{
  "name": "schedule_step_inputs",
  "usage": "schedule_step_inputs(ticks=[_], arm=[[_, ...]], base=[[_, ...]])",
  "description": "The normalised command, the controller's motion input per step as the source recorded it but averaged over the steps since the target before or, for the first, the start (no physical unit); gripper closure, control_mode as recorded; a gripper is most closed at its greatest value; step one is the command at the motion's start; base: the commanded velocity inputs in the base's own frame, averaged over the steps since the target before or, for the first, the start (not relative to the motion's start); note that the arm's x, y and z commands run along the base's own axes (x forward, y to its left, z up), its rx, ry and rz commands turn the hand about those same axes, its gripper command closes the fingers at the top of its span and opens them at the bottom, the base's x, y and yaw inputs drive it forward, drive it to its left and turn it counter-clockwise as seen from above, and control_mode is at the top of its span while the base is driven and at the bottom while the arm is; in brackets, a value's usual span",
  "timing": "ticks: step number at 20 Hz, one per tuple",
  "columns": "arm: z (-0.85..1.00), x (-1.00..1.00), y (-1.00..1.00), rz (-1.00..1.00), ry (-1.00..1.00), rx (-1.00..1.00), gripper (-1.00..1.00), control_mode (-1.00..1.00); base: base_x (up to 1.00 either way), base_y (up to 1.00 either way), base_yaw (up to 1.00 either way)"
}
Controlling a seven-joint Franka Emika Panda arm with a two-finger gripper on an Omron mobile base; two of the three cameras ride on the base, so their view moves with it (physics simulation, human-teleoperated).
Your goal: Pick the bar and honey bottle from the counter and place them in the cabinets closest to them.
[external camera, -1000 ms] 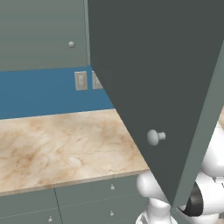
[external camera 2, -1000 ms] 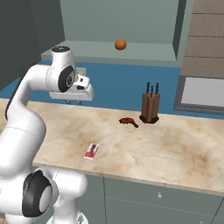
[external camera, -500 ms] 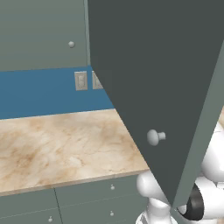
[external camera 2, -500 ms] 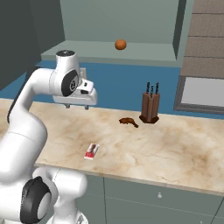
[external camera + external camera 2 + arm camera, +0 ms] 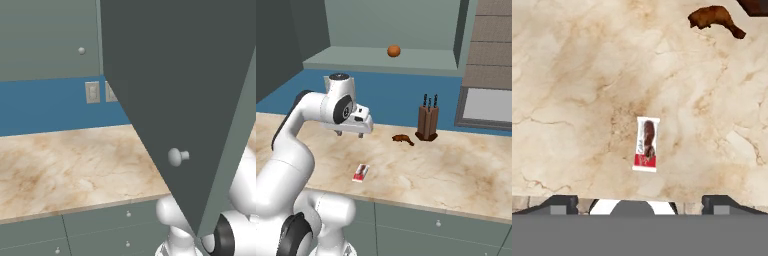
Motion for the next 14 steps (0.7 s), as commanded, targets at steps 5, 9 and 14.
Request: schedule_step_inputs(ticks=[5,9,14], arm=[[-0.52,0.09,0.0,-0.04,0.0,0.0,-1.0,-1.0],[-0.54,0.18,0.0,-0.05,0.0,0.0,-1.0,-1.0],[-0.53,0.17,0.0,-0.05,0.0,0.0,-1.0,-1.0]], base=[[0.0,0.0,0.0],[0.0,0.0,0.0],[0.0,0.0,0.0]])
